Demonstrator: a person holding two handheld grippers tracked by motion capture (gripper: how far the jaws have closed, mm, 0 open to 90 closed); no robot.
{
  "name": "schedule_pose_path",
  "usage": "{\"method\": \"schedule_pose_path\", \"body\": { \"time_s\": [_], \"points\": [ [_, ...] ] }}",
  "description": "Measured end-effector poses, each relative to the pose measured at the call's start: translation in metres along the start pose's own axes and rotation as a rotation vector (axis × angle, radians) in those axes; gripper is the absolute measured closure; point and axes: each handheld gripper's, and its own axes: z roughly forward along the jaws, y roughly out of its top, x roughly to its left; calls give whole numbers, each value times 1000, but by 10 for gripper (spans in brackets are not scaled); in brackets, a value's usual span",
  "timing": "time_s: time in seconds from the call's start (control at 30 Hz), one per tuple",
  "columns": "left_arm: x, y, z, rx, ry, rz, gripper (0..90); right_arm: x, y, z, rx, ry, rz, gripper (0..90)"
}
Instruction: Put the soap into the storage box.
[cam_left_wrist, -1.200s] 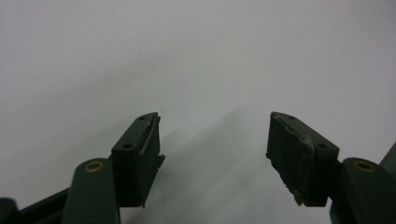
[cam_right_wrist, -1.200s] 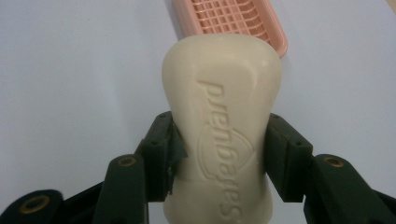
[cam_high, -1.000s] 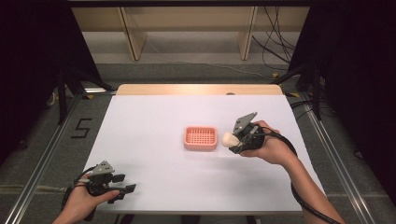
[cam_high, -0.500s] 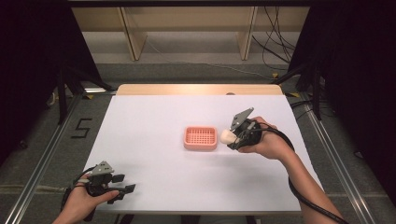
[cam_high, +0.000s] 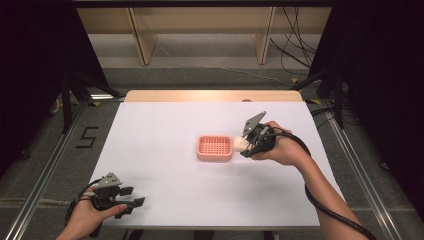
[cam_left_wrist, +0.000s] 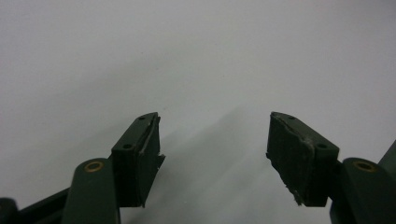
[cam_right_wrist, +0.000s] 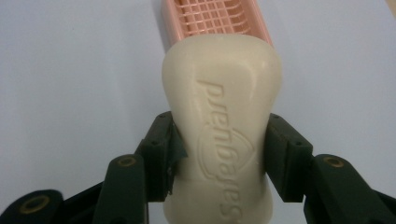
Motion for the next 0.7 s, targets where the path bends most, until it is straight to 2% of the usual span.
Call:
{"method": "schedule_pose_path", "body": {
  "time_s": [0.07,0.13,0.17,0.3,0.6,0.63,0.7],
  "points": [
    [0,0,0,0,0,0,344,-2,2,1,-7,4,-26,503],
    [0,0,0,0,0,0,344,-1,3,1,2,7,-7,503],
    [0,0,0,0,0,0,344,-3,5,3,2,5,-24,504],
    [1,0,-1,8,2,8,344,-3,9,4,7,9,-15,504],
    [1,0,-1,8,2,6,344,-6,16,10,18,18,-33,504],
    [1,0,-1,8,1,7,344,-7,17,11,15,21,-49,504],
    [1,0,-1,7,1,5,344,-8,17,11,16,22,-43,504]
  ]
}}
